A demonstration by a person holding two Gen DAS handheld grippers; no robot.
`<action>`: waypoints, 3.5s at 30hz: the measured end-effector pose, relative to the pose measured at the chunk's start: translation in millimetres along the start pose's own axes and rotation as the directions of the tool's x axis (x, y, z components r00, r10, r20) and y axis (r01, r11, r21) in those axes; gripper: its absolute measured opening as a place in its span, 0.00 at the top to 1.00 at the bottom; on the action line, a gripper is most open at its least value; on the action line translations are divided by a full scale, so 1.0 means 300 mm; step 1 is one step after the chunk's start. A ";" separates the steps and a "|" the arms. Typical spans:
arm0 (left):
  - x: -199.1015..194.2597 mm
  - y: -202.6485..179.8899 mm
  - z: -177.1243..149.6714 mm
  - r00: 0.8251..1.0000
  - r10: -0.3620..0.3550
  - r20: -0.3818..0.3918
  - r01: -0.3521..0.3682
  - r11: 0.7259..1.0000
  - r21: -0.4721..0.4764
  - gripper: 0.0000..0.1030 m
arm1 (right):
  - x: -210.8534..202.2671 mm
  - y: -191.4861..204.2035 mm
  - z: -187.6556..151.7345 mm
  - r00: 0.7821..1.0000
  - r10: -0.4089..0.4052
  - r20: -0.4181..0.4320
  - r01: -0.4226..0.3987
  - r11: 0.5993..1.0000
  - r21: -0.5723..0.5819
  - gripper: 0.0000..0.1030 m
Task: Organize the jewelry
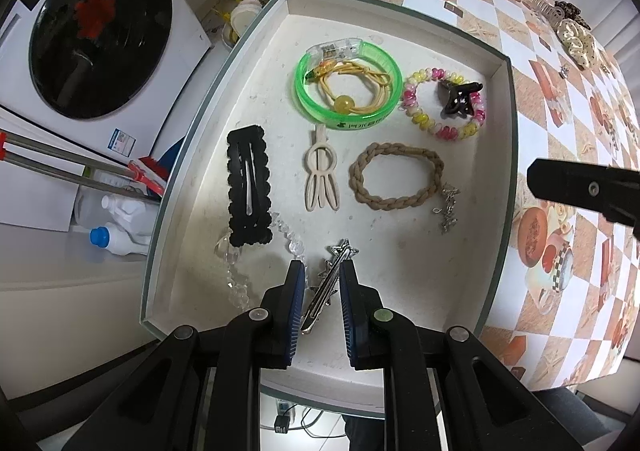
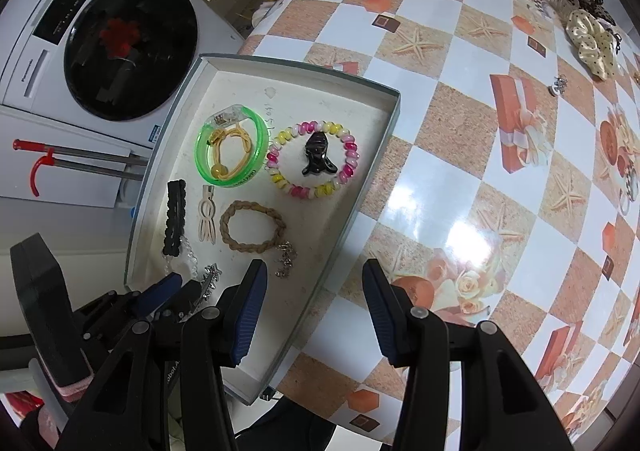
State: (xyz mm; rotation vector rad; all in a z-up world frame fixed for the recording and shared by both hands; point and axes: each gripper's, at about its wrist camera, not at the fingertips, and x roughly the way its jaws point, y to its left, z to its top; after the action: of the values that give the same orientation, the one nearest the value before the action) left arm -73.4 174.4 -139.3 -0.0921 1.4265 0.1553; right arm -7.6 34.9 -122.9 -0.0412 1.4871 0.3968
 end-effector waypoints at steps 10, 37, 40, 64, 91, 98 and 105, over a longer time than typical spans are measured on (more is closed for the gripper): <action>-0.082 0.002 0.018 0.998 0.024 0.056 -0.023 1.000 -0.012 0.00 | -0.021 -0.005 -0.009 1.000 -0.001 -0.001 0.001 1.000 0.002 0.48; -0.308 0.049 0.055 0.992 0.055 0.112 -0.053 0.998 -0.021 0.00 | -0.260 0.140 0.019 0.962 -0.207 0.178 0.237 0.957 -0.166 0.14; -0.323 0.053 0.052 0.991 0.058 0.118 -0.056 0.998 -0.022 0.00 | -0.269 0.155 0.019 0.959 -0.216 0.183 0.249 0.951 -0.182 0.14; -0.367 0.051 0.050 0.988 0.076 0.137 -0.077 0.997 -0.002 0.00 | -0.308 0.185 0.005 0.953 -0.218 0.210 0.257 0.950 -0.178 0.14; -0.371 0.044 0.052 0.987 0.081 0.139 -0.082 0.997 0.006 0.00 | -0.316 0.186 0.009 0.954 -0.215 0.210 0.254 0.950 -0.180 0.13; -0.371 0.045 0.051 0.987 0.083 0.140 -0.084 0.996 0.006 0.00 | -0.316 0.187 0.008 0.953 -0.216 0.212 0.255 0.951 -0.177 0.13; -0.372 0.046 0.051 0.986 0.084 0.141 -0.086 0.996 0.008 0.00 | -0.314 0.186 0.007 0.953 -0.215 0.211 0.254 0.951 -0.177 0.13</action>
State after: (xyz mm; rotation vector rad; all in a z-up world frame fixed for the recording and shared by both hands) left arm -75.9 184.6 -26.4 -0.0084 1.2911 0.2177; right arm -24.3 65.8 -19.1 -0.3321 1.2323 0.3458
